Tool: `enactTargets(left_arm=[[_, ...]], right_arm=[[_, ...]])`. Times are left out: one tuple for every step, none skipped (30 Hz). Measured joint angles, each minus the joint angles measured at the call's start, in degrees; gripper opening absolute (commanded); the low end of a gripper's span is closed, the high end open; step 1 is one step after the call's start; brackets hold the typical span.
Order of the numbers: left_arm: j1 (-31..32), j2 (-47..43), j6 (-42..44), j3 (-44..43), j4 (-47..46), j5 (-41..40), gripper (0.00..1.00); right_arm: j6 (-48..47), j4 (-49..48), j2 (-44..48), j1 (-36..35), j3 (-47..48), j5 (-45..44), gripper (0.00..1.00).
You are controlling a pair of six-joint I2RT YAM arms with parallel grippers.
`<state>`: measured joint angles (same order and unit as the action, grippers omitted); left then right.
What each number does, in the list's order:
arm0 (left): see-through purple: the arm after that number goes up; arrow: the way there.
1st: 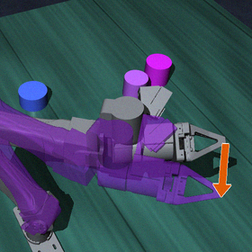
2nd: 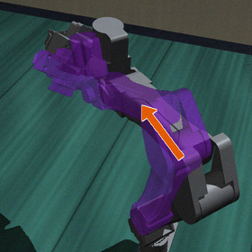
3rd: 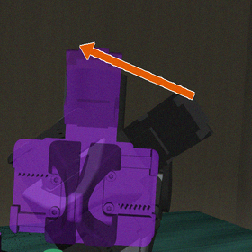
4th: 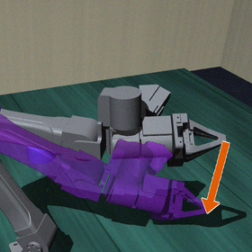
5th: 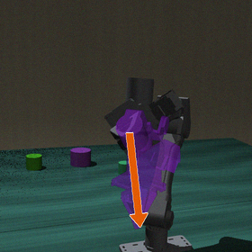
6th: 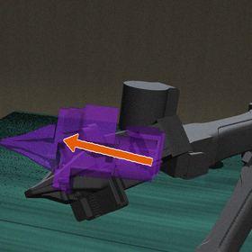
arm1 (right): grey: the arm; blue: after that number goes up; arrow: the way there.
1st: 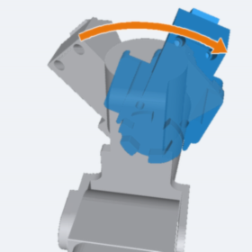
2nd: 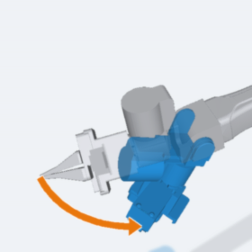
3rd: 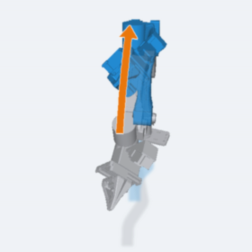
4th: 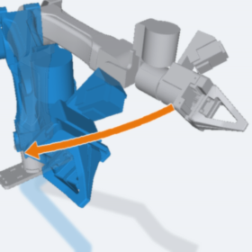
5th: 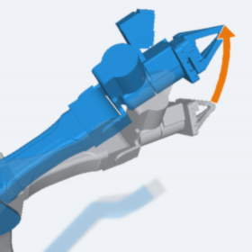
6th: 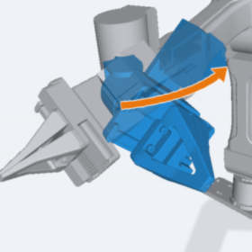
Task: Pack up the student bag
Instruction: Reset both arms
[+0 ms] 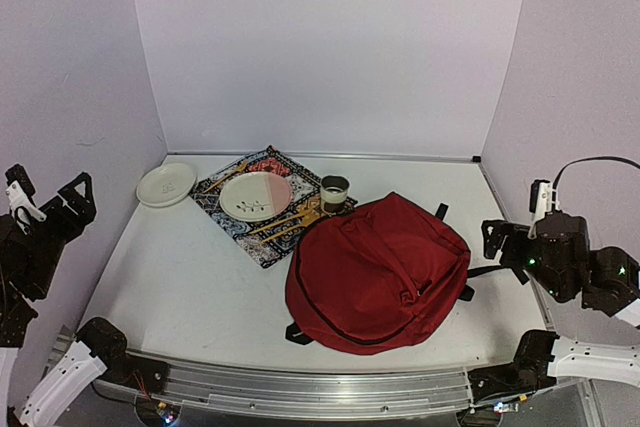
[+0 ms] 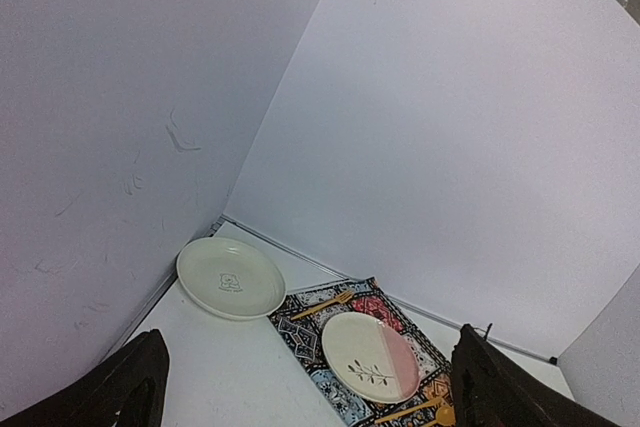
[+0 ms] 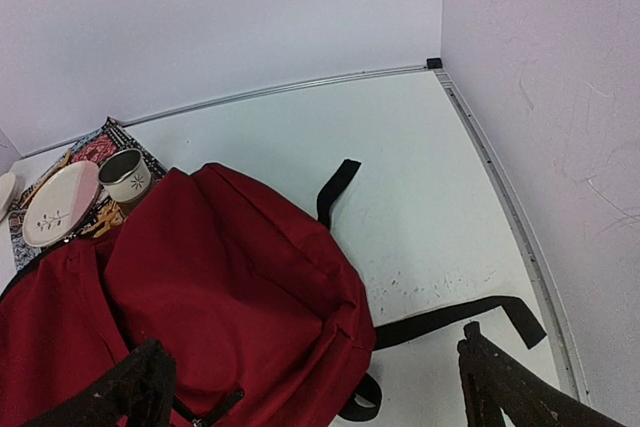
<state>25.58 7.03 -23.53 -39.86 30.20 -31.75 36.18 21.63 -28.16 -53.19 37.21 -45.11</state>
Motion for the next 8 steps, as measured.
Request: enactTargets(left_arm=[[0.0,0.0,0.0,0.0,0.0,-0.02,0.99],[0.0,0.0,0.0,0.0,0.01,-0.08,0.99],[0.0,0.0,0.0,0.0,0.02,-0.18,0.99],[0.0,0.01,0.0,0.0,0.02,-0.3,0.99],[0.0,0.03,0.0,0.0,0.02,-0.42,0.99],[0.0,0.07,0.0,0.0,0.02,-0.51,0.99],[0.0,0.12,0.0,0.0,0.02,-0.58,0.99],[0.0,0.19,0.0,0.0,0.03,-0.68,0.99]], right_arm=[[0.17,0.02,0.0,0.0,0.0,-0.07,0.98],[0.32,0.04,-0.01,0.0,0.0,-0.14,0.98],[0.47,0.04,-0.07,0.0,0.0,-0.17,0.98],[0.62,0.04,-0.11,0.0,0.02,-0.17,0.98],[0.77,0.05,-0.15,0.0,0.06,-0.17,0.98],[0.91,0.14,-0.27,0.0,0.17,-0.15,0.98],[1.03,0.22,-0.4,0.0,0.4,-0.16,0.98],[1.13,0.26,-0.61,0.0,0.66,-0.15,0.98]])
